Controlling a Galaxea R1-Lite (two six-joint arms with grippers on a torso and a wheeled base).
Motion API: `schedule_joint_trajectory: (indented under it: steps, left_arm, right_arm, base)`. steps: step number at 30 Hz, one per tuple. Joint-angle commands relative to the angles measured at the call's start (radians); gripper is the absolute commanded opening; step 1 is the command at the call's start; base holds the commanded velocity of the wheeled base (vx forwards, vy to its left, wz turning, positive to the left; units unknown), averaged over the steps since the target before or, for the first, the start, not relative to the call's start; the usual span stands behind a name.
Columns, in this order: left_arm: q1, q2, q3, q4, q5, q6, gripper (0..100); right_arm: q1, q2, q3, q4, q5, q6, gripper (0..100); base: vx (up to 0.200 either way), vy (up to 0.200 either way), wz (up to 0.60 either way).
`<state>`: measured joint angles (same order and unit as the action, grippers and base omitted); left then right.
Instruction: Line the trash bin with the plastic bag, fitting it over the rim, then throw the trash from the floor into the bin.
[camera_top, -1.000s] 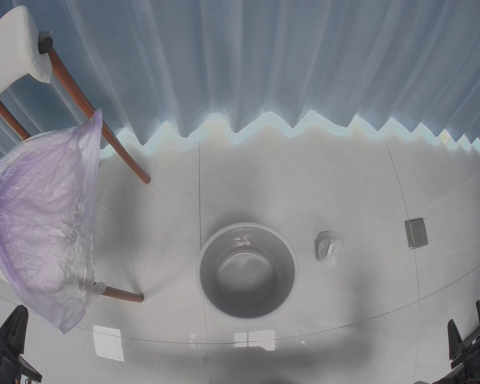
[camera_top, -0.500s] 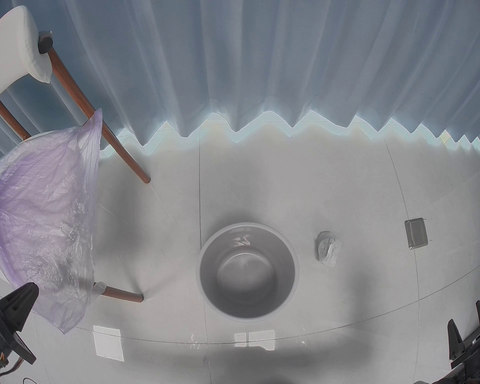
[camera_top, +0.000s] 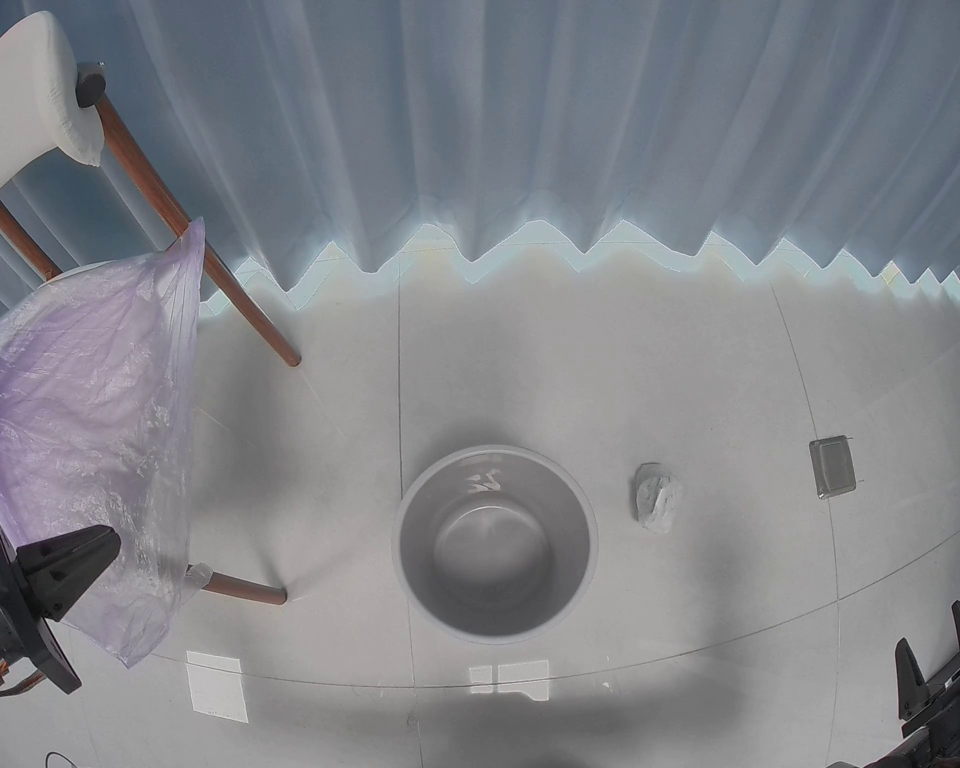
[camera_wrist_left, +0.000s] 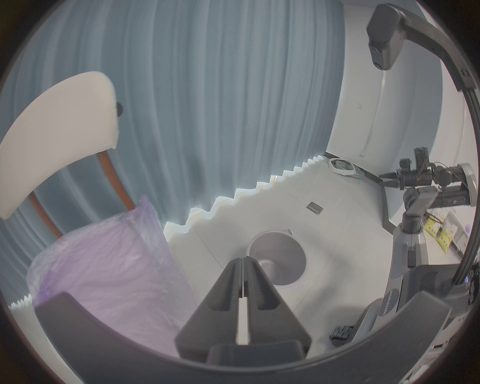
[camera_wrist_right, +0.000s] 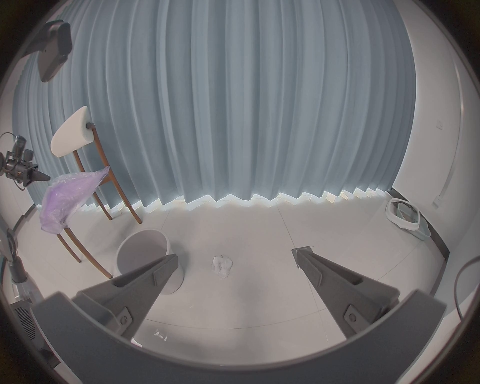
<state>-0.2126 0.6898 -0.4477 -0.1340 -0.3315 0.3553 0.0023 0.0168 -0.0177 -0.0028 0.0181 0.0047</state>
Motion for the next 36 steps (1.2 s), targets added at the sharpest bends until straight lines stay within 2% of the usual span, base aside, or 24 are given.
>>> schedule_joint_trajectory:
  steps: [1, 8, 13, 15, 17, 23, 24, 26, 27, 28, 30, 33, 36]
  left_arm:
    - [-0.067, 0.083, -0.042, 0.001, 0.028, 0.031, 0]
    - [-0.134, 0.134, -0.086, -0.001, 0.124, 0.117, 0]
    - [-0.195, 0.159, -0.109, -0.001, 0.319, 0.145, 0]
    - [-0.211, 0.175, -0.128, -0.002, 0.359, 0.145, 0]
    - [-0.242, 0.231, -0.157, -0.013, 0.434, 0.148, 0]
    - [-0.275, 0.318, -0.2, -0.045, 0.523, 0.168, 0]
    - [-0.298, 0.35, -0.218, -0.039, 0.565, 0.174, 0]
    - [-0.309, 0.363, -0.221, -0.038, 0.58, 0.177, 0]
    - [-0.309, 0.363, -0.221, -0.038, 0.58, 0.177, 100]
    - [-0.35, 0.432, -0.246, -0.045, 0.598, 0.175, 100]
    - [-0.35, 0.456, -0.256, -0.047, 0.608, 0.174, 100]
    - [-0.353, 0.513, -0.266, -0.047, 0.709, 0.175, 100]
    - [-0.346, 0.54, -0.261, -0.045, 0.767, 0.168, 100]
  right_arm:
    - [0.001, -0.017, 0.018, -0.002, 0.0, 0.0, 100]
    - [0.001, -0.017, 0.018, 0.0, 0.002, 0.0, 100]
    - [0.001, -0.017, 0.018, 0.0, 0.002, 0.0, 100]
    - [0.001, -0.017, 0.018, 0.0, 0.002, 0.0, 100]
    - [0.001, -0.017, 0.018, 0.0, 0.002, 0.0, 100]
    - [0.001, -0.017, 0.018, 0.0, 0.002, 0.0, 100]
    - [0.001, -0.017, 0.018, -0.002, 0.002, 0.0, 100]
    - [0.001, -0.017, 0.018, 0.0, 0.002, 0.0, 100]
    - [0.001, -0.017, 0.018, 0.0, 0.002, 0.0, 100]
    - [0.001, -0.017, 0.018, 0.0, 0.002, 0.0, 100]
    - [0.001, -0.017, 0.018, 0.0, 0.002, 0.0, 100]
    - [0.001, -0.017, 0.018, -0.002, 0.002, 0.0, 100]
    - [0.001, -0.017, 0.018, 0.0, 0.002, 0.0, 100]
  base:
    - [0.0, 0.0, 0.0]
    - [0.0, 0.0, 0.0]
    - [0.0, 0.0, 0.0]
    - [0.0, 0.0, 0.0]
    - [0.0, 0.0, 0.0]
    - [0.0, 0.0, 0.0]
    - [0.0, 0.0, 0.0]
    - [0.0, 0.0, 0.0]
    - [0.0, 0.0, 0.0]
    - [0.0, 0.0, 0.0]
    - [0.0, 0.0, 0.0]
    - [0.0, 0.0, 0.0]
    - [0.0, 0.0, 0.0]
